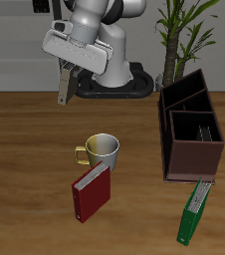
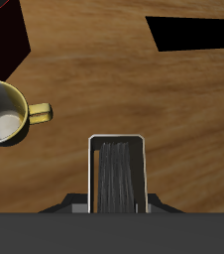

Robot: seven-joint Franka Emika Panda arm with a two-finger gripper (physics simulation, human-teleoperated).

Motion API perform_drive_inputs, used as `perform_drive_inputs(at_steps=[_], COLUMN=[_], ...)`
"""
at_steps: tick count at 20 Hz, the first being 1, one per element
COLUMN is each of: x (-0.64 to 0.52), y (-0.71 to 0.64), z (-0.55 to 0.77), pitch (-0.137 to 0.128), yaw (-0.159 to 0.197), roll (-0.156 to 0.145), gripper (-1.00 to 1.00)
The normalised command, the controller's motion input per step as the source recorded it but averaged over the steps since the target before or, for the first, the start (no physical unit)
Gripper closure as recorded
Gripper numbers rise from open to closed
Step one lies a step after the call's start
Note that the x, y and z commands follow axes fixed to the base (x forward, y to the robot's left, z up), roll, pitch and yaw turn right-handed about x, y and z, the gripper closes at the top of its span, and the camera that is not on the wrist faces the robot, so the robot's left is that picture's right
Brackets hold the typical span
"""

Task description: Place the left yellow book into the left desk caddy's right compartment and place the right yellow book into the left desk caddy's right compartment and place the red book into the left desk caddy's left compartment

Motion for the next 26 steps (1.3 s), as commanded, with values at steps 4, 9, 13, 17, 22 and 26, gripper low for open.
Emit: perform_drive_inputs(at_steps=[4,9,13,17,22,26], x=[-0.41,-0.26,-0.02,0.10,0.23,0.17], y=[0.65,0.96,0.77,0.72,0.46,0.28], z=[0.25,0.04,0.02,0.26,0.33,0.24], pitch=[-0.004,0.013,-0.019,-0.031,-0.039,0.009], yaw=[0.035,0.019,0.077,0.031,0.013,-0.030], roll=[-0.002,0.072,0.130,0.131,-0.027,-0.035], gripper=[1.00,1.00,1.00,1.00,1.00,1.00])
